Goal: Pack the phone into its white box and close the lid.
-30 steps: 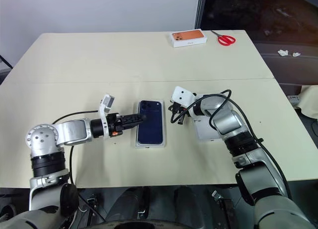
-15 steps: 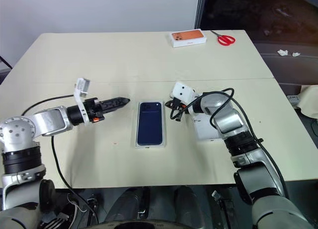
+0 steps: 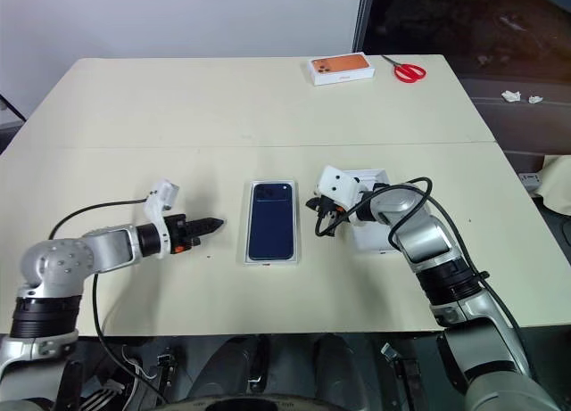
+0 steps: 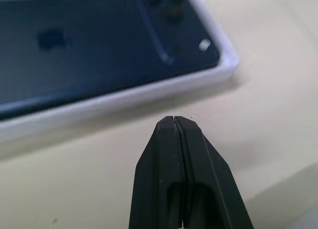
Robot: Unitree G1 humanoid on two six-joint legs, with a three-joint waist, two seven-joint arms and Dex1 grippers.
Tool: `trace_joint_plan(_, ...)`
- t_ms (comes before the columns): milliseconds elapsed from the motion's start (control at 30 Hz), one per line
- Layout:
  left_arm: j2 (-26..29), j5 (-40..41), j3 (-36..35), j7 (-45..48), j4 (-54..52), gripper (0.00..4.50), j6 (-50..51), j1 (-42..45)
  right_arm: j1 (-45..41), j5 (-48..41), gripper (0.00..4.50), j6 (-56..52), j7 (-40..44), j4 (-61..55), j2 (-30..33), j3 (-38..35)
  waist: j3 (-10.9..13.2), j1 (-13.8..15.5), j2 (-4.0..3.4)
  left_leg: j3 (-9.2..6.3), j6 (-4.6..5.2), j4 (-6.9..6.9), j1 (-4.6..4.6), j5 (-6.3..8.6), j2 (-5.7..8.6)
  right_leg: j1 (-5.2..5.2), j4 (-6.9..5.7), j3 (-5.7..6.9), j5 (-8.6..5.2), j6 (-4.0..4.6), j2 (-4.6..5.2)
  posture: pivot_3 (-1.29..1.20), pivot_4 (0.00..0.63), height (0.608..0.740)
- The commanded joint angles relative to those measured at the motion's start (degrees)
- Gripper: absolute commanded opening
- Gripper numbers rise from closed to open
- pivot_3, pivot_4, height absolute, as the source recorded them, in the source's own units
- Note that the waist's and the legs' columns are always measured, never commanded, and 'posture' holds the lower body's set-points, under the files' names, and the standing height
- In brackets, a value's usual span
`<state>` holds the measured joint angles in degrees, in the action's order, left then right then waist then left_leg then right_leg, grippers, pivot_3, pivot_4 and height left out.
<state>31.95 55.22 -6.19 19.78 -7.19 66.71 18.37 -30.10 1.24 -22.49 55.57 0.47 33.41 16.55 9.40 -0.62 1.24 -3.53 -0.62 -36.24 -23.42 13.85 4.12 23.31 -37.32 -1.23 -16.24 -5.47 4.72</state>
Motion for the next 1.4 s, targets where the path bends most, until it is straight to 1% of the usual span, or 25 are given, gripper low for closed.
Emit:
trace_joint_plan(33,-2.5,-4.1,4.2,2.0,0.0,0.02,-2.5,1.5,0.8,2.7,0.0,2.0,-0.5,-2.7,1.7,1.6,0.0,0.1,0.0,0.0,0.0,-0.01,0.0,0.0,0.0,-0.01,0.01,0.01,0.0,0.0,0.0,0.0,0.15,0.74)
trace_joint_plan(100,-3.8,-5.1,5.8,2.8,0.6,0.02,-1.9,2.7,1.2,2.6,0.0,1.7,-0.5,-3.2,1.6,1.8,0.0,0.1,0.0,0.0,0.0,-0.03,0.0,0.0,0.01,-0.05,0.02,0.04,0.0,0.0,0.01,0.0,0.15,0.74)
trace_joint_plan(233,-5.0,-9.4,14.2,7.7,1.9,0.02,-1.3,5.8,1.2,1.8,0.0,0.5,0.3,-4.4,0.8,2.2,0.0,0.2,0.0,-0.02,0.01,-0.05,0.01,0.0,0.01,-0.09,0.02,0.07,0.0,0.0,0.0,0.0,0.15,0.74)
trace_joint_plan(333,-5.6,-12.2,16.9,10.7,3.7,0.02,-2.4,7.1,0.6,1.9,0.0,0.5,0.2,-3.7,0.7,1.9,0.0,0.2,-0.01,-0.02,-0.03,-0.08,0.03,-0.02,0.04,-0.14,0.04,0.07,0.0,0.0,0.01,0.0,0.15,0.74)
trace_joint_plan(400,-7.8,-12.1,16.3,11.5,5.0,0.02,-1.8,8.3,0.3,2.0,0.0,0.7,0.0,-3.1,1.0,1.6,0.0,0.4,-0.03,-0.02,0.0,-0.08,0.05,-0.01,0.04,-0.18,0.04,0.08,0.0,0.0,0.01,0.0,0.15,0.74)
trace_joint_plan(467,-9.1,-13.1,17.4,13.9,6.2,0.02,-2.6,10.0,0.3,2.1,0.0,0.9,0.2,-2.0,2.4,0.4,0.0,1.0,-0.03,-0.03,0.02,-0.13,0.06,0.0,0.04,-0.22,0.05,0.1,0.0,0.0,0.01,0.0,0.15,0.74)
trace_joint_plan(533,-10.9,-16.4,18.9,15.1,10.0,0.02,-4.8,12.7,0.8,2.6,0.0,2.0,0.7,-0.6,4.7,-0.6,0.0,1.7,-0.03,-0.04,0.06,-0.24,0.05,0.02,0.06,-0.28,0.07,0.13,0.0,-0.01,0.02,0.0,0.15,0.74)
trace_joint_plan(633,-14.4,-18.9,19.7,17.2,15.5,0.02,-6.8,17.1,1.9,2.3,0.0,2.7,1.9,0.5,8.1,-2.1,0.0,2.7,-0.06,-0.13,0.21,-0.53,0.03,0.12,0.1,-0.51,0.17,0.28,0.0,-0.01,0.03,0.0,0.15,0.74)
trace_joint_plan(733,-17.4,-21.9,20.9,19.1,20.5,0.02,-9.3,20.4,3.5,1.7,0.0,2.8,2.6,0.7,10.7,-3.4,0.0,3.0,-0.05,-0.12,0.45,-0.79,-0.02,0.27,0.15,-0.63,0.23,0.33,0.0,-0.01,0.02,0.0,0.15,0.74)
trace_joint_plan(900,-21.3,-25.4,21.8,22.0,26.1,0.02,-12.5,23.3,7.9,1.0,0.0,1.8,2.9,-1.8,14.0,-6.0,0.0,3.0,-0.04,-0.09,0.51,-0.84,-0.02,0.3,0.21,-0.66,0.26,0.32,0.0,-0.03,0.18,0.0,0.15,0.74)
trace_joint_plan(1133,-22.9,-28.3,21.6,25.1,28.8,0.02,-13.7,24.8,10.4,1.1,0.0,1.1,1.9,-3.4,15.2,-7.4,0.0,2.9,-0.04,-0.09,0.57,-0.85,-0.02,0.34,0.21,-0.69,0.26,0.33,0.0,-0.05,0.19,0.0,0.15,0.74)
trace_joint_plan(1267,-22.9,-29.2,21.4,25.7,27.6,0.02,-13.3,24.4,9.4,1.2,0.0,0.6,1.5,-3.0,14.7,-6.9,0.0,2.8,-0.04,-0.1,0.57,-0.85,-0.02,0.34,0.21,-0.68,0.26,0.33,0.0,-0.05,0.19,0.0,0.15,0.74)
trace_joint_plan(1400,-21.7,-30.2,20.6,25.7,26.5,0.02,-13.3,23.9,9.5,0.3,0.0,-0.6,3.7,-4.2,15.7,-6.5,0.0,2.8,-0.04,-0.1,0.56,-0.85,-0.02,0.33,0.2,-0.68,0.25,0.32,0.0,-0.05,0.18,0.0,0.15,0.74)
